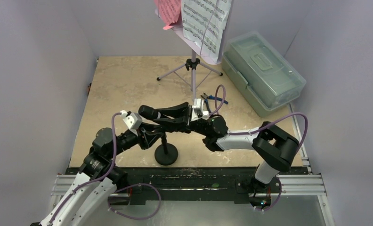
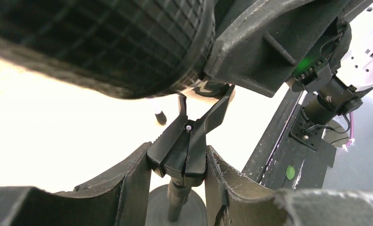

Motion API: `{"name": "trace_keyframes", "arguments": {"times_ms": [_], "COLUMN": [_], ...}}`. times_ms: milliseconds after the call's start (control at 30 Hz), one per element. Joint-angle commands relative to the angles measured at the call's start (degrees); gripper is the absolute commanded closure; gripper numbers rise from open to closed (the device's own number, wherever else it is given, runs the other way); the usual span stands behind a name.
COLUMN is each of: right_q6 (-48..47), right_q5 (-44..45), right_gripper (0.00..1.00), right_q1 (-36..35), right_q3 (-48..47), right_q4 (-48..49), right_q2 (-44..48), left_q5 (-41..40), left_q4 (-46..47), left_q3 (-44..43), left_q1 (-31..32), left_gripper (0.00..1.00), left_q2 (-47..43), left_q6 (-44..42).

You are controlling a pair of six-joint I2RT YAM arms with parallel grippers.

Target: Set up the instrument practice props

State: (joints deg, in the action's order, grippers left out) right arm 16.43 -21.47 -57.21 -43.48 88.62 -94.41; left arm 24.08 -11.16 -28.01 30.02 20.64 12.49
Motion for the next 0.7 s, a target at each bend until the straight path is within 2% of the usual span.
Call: {"name": "trace_keyframes", "arguments": {"times_ms": [0,100,233,500,667], "right_q6": [3.78,8.12,12.45,15.58,19.72], "right_q5": [6.26,7.14,7.85,17.94,19.56], "right_gripper": [1.00,1.00,1.00,1.00,1.00], "right_q1": [-0.77,0.95,0.79,0.08,0.04], "right_q3": [3.29,5.35,3.62,0.65,-2.65], "right_q4": [17.20,17.20,17.20,17.20,17.20], "right_q2": [2.00,4.14,5.78,9.23,8.74], "left_q5": [0.48,-2.92,-4.57,-7.85,-9.70], "left_q4": [16.90,19.57,28.11,43.73,55.32], "left_q3": [-3.32,-2.88,-2.62,-1.29,0.52], "left_q1": [0.30,0.26,0.30,0.30,0.30], "left_gripper": [1.00,1.00,1.00,1.00,1.00], "left_q2": [-2.31,-4.18,-4.15,-1.48,2.98], "left_q6": [2.43,3.83,9.02,19.39,26.34]}}
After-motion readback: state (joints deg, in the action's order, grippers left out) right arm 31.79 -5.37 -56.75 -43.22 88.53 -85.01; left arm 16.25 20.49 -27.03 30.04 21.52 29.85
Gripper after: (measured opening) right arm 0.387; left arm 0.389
